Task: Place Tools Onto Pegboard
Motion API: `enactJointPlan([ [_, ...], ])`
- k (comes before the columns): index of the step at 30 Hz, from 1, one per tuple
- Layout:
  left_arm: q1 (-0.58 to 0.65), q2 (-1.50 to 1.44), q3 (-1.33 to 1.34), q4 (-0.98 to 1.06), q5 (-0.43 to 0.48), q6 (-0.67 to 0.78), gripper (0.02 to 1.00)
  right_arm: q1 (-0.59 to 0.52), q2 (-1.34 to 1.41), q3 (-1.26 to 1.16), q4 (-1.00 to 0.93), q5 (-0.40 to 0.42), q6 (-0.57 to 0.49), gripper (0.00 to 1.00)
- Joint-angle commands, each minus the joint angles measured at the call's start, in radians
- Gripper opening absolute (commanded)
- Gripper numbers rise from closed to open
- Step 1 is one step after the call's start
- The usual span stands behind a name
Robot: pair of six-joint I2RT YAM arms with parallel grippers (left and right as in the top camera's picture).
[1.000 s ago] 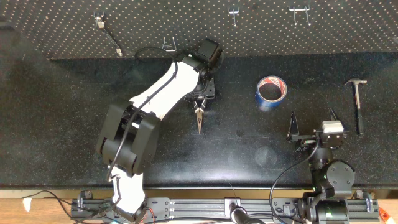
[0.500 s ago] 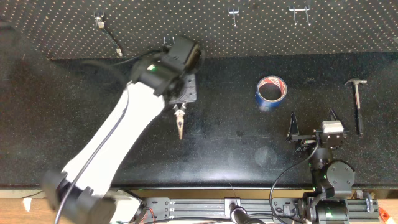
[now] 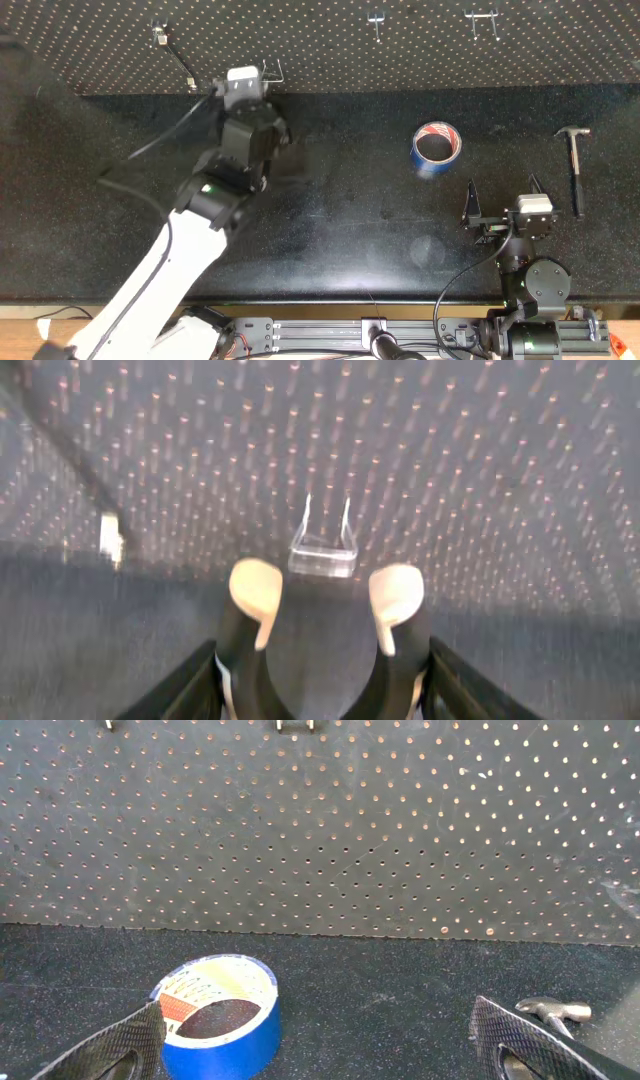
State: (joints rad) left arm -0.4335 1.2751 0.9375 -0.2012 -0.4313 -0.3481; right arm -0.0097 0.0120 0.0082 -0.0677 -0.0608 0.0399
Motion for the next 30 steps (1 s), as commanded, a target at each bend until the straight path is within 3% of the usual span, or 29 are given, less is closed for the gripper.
enactJointPlan([
  [1,0.005,0.037,0.010,0.240,-0.136,0.270,0.029,0.006,-0.007,-0.004,-0.003,0.009,-0.011,0.996],
  [9,0.037,0.038,0.010,0.306,-0.160,0.304,0.027,0.006,-0.007,-0.004,-0.003,0.009,-0.011,0.996],
  [13,0.070,-0.005,0.006,0.250,-0.012,0.287,0.027,0.006,-0.007,-0.004,-0.003,0.009,-0.011,0.996],
  [17,0.094,-0.156,-0.101,0.182,0.032,0.244,0.029,0.006,-0.007,-0.004,-0.003,0.009,-0.011,0.996],
  [23,0.099,-0.153,-0.352,0.733,0.065,0.244,0.027,0.006,-0.007,-0.004,-0.003,0.009,-0.011,0.996],
  [30,0.100,-0.022,-0.348,0.975,0.074,0.244,0.029,0.006,-0.007,-0.004,-0.003,0.009,-0.011,0.996],
])
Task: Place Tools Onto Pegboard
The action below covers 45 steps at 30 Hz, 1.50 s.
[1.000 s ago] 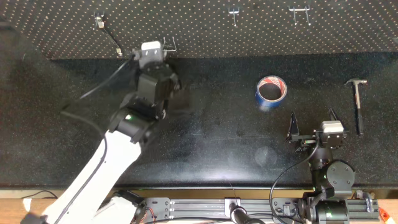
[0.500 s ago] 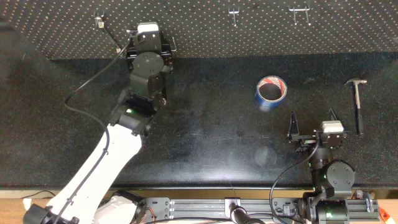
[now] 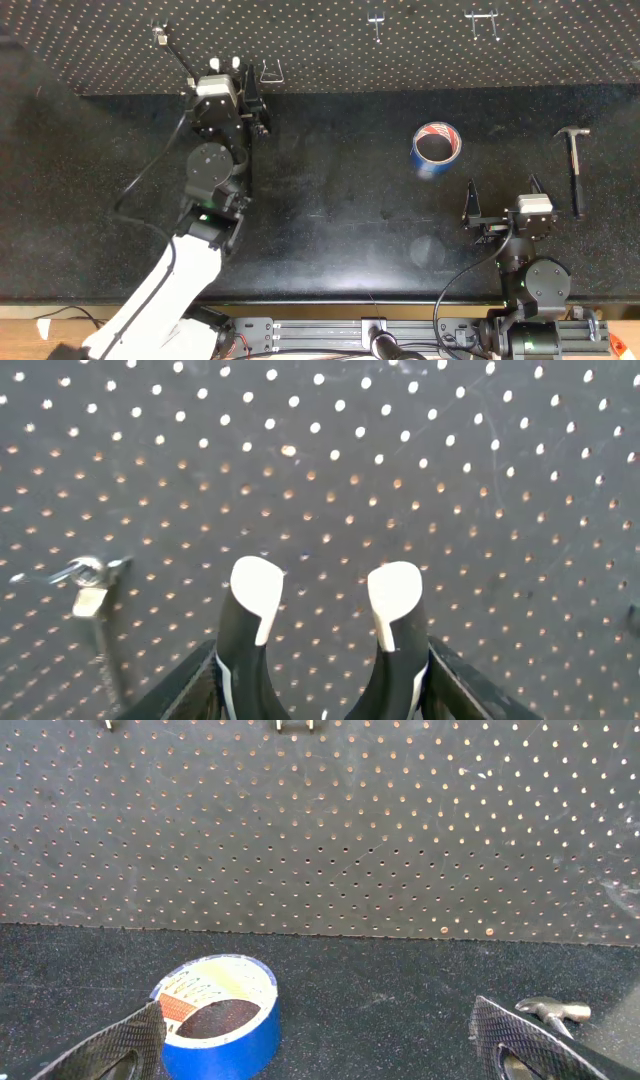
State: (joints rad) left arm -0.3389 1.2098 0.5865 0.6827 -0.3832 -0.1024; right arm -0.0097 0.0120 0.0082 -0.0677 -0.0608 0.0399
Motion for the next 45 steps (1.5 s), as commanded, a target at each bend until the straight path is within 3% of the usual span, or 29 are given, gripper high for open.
enactJointPlan([
  [1,0.005,0.053,0.003,0.109,0.026,-0.002,0.029,0.006,-0.007,-0.004,-0.003,0.009,-0.011,0.996],
  [20,0.048,0.230,0.093,0.182,0.018,0.006,0.029,0.006,-0.007,-0.004,-0.003,0.009,-0.011,0.996],
  [45,0.057,0.375,0.172,0.260,0.108,-0.104,0.027,0.006,-0.007,-0.004,-0.003,0.009,-0.011,0.996],
])
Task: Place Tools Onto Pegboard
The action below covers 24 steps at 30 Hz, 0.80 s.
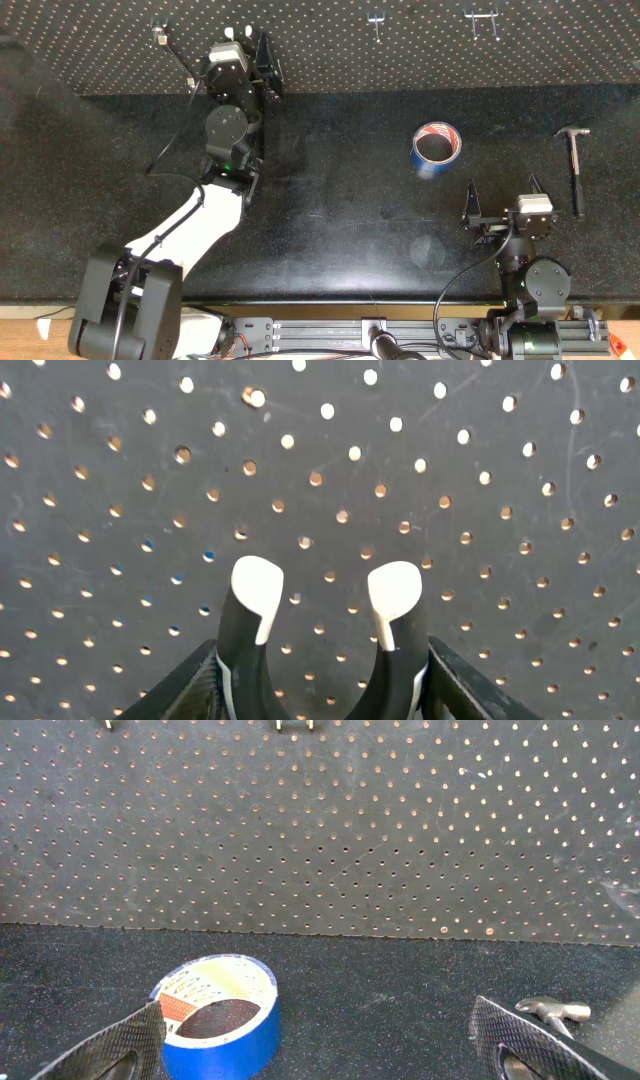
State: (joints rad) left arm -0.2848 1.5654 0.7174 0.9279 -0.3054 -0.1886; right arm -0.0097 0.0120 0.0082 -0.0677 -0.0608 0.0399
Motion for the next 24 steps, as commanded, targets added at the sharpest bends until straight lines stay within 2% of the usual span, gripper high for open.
enactJointPlan([
  [1,0.003,0.025,0.042,0.015,0.030,-0.018,0.027,0.006,-0.007,-0.004,-0.003,0.009,-0.011,0.996],
  [24,0.024,0.126,0.053,0.020,0.031,-0.017,0.029,0.006,-0.007,-0.004,-0.003,0.009,-0.011,0.996],
])
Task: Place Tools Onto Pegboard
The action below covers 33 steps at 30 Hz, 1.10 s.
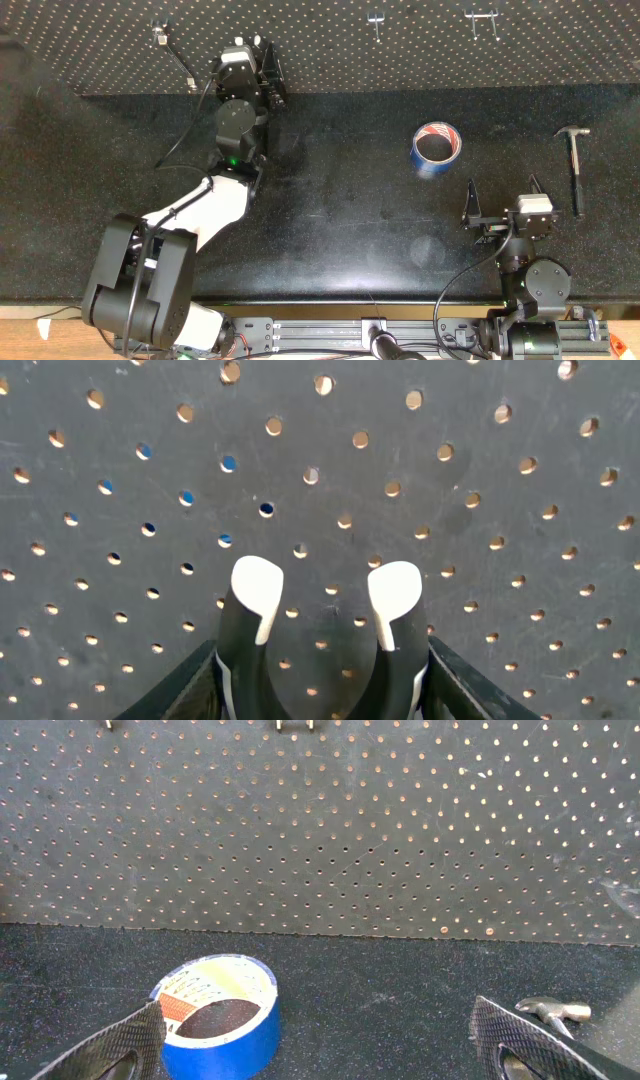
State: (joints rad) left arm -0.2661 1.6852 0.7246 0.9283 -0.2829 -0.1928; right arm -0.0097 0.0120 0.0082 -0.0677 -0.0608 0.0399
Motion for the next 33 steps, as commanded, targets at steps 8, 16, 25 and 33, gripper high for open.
enactJointPlan([
  [8,0.005,0.006,0.046,0.018,0.034,-0.013,0.134,0.006,-0.007,-0.004,-0.003,0.009,-0.011,0.996],
  [16,0.005,0.006,0.046,0.018,0.034,-0.013,0.393,0.006,-0.007,-0.004,-0.003,0.009,-0.011,0.996],
  [25,0.005,0.006,0.046,0.018,0.033,-0.013,0.787,0.006,-0.007,-0.004,-0.003,0.009,-0.011,0.996],
  [33,0.006,-0.024,0.046,-0.016,0.033,-0.013,0.996,0.006,-0.007,-0.004,-0.003,0.009,-0.011,0.996],
])
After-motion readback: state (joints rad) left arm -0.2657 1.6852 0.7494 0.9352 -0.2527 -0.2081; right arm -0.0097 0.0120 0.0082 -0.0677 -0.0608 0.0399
